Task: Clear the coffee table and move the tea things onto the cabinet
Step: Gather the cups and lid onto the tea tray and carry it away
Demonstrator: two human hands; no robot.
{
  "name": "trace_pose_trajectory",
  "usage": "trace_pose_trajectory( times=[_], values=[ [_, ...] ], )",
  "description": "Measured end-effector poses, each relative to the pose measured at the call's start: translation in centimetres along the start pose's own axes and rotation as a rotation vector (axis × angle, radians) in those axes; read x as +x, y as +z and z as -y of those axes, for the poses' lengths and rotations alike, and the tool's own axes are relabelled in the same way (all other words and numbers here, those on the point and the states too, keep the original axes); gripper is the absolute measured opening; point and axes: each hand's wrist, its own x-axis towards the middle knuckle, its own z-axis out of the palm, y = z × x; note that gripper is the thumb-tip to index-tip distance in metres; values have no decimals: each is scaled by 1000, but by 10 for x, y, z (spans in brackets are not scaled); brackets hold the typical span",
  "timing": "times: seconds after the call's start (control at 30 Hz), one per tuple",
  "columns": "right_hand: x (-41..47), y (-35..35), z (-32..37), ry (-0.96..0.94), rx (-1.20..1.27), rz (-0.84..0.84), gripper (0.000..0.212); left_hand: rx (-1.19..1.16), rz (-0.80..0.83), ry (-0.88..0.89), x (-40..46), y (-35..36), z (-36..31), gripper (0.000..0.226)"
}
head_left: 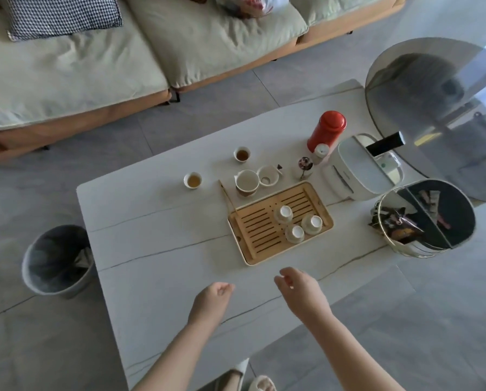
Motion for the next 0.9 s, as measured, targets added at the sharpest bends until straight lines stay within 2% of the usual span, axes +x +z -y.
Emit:
trace_pose_trajectory(
  times=[0.37, 0.7, 0.9],
  values=[
    [111, -64, 27, -69, -35, -30, 26, -23, -71, 124, 58, -17, -96, 37],
    [243, -105, 0, -166, -93, 32, 38, -62, -341, 261, 130, 14, -178, 38],
    [304, -101, -7, -245, -120, 106, 41, 101, -495, 425, 185, 39, -203, 46]
  ],
)
